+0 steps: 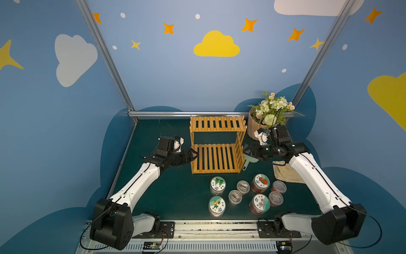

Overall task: Place the seed container on the shelf
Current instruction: Move the shelf to the center of the board.

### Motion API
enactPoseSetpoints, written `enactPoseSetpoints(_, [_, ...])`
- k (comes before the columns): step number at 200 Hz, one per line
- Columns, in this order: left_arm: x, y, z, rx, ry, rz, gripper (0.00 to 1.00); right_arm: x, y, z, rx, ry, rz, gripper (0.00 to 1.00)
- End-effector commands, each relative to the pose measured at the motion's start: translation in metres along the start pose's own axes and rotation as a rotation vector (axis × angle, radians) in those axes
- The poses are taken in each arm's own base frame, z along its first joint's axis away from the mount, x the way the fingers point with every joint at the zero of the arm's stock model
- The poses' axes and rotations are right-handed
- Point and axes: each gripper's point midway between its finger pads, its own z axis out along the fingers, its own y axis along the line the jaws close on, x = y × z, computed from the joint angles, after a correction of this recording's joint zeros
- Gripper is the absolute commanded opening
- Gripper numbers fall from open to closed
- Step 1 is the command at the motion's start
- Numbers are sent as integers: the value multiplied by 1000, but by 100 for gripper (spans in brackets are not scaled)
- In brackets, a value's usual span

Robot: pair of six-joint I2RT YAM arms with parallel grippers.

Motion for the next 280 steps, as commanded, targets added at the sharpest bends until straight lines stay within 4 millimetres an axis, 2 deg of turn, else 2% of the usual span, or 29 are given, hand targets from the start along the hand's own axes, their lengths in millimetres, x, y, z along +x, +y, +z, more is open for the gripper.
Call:
enactPoseSetpoints(1, [-7,-12,-2,35,-12,11,91,-2,-21,14,40,-11,23,50])
enactPoseSetpoints(32, [-9,-16,0,57,-3,10,90,7,-7,38,-95,120,104,47])
enactPoseSetpoints(64, [-10,-20,4,73,22,10,89,14,9,47,-185,212,110,44])
enactPoseSetpoints(105, [-6,-23,8,79,47,11,89,20,11,42,-183,204,80,44])
enactPoseSetpoints(147, [1,-25,9,84,73,12,89,25,0,41,-146,209,82,42])
enactPoseSetpoints(158, [2,-27,9,89,78,13,89,25,1,41,-154,215,84,33])
enactPoseSetpoints(166, [3,-28,9,89,81,14,89,26,3,40,-167,220,86,31])
enactPoseSetpoints(180, [4,-30,8,86,81,14,88,28,6,39,-177,222,94,37])
enactPoseSetpoints(231, [19,-39,7,95,107,29,87,48,23,34,-258,272,75,35])
enactPoseSetpoints(247, [22,-37,6,82,114,24,87,52,26,31,-249,277,57,40])
enactPoseSetpoints(280, [30,-35,-2,53,102,21,87,45,-2,29,-102,250,52,41])
